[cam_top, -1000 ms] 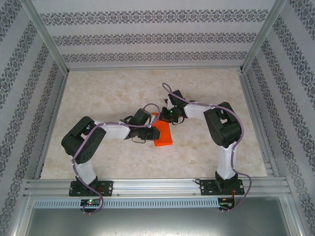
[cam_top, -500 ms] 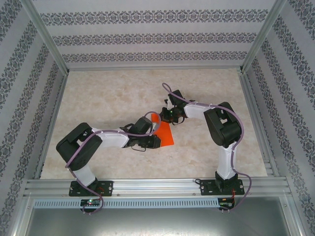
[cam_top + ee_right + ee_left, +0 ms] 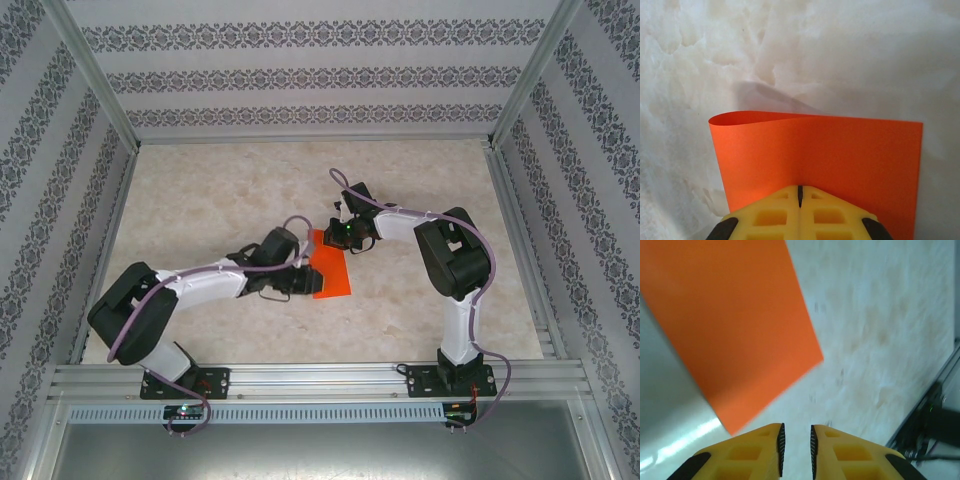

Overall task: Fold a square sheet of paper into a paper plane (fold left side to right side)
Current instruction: Hold the square sheet of paper at the center of the table.

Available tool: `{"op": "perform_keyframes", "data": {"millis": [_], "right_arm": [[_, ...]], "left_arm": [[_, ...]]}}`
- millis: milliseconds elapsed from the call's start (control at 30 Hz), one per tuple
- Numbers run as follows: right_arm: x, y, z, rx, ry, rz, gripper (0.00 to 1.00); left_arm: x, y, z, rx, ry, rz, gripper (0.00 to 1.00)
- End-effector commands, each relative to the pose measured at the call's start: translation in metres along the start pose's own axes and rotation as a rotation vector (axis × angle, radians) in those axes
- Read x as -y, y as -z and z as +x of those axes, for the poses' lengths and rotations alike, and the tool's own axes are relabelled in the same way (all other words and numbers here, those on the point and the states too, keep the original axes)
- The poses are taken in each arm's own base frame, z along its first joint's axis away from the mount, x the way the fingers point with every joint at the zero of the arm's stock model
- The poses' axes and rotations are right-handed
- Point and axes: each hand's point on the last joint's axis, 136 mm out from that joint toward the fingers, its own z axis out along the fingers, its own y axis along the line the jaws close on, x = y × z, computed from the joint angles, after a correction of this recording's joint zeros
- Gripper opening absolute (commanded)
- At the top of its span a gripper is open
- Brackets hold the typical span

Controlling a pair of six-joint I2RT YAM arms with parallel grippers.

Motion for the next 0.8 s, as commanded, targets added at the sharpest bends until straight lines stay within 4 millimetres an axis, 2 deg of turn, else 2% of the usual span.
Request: {"op": "perform_keyframes", "data": {"millis": [0,67,167,400,533,633,767], "right_arm": [[0.033,-0.010,0.011,-0.031,-0.012,0.117,0.03],[0.032,-0.009,0.012,-0.031,-0.007,0.115,0.04],[0.030,-0.008,0.011,-0.027,0.000,0.113,0.04],[0.026,-0.009,0.011,-0.032,0.009,0.101,0.04],[0.023,-0.008,0.011,-0.030,0.015,0.093,0.05],[0.014,-0.003,0.006,-0.011,0.035,0.065,0.10],[-0.013,0.024,-0.011,0.086,0.095,0.004,0.23]], "left_arm": [[-0.012,0.003,-0.033,0.033,0.032,0.009,0.24],[-0.021,-0.003,-0.045,0.034,0.059,0.021,0.23],[-0.029,-0.015,-0.054,0.025,0.049,0.010,0.22],[-0.024,-0.038,-0.058,0.003,0.072,0.100,0.24],[-0.037,-0.044,-0.053,-0.004,0.090,0.050,0.24],[-0.049,-0.050,-0.047,-0.023,0.111,0.008,0.24],[-0.063,-0.060,-0.033,-0.050,0.144,-0.035,0.23]]}}
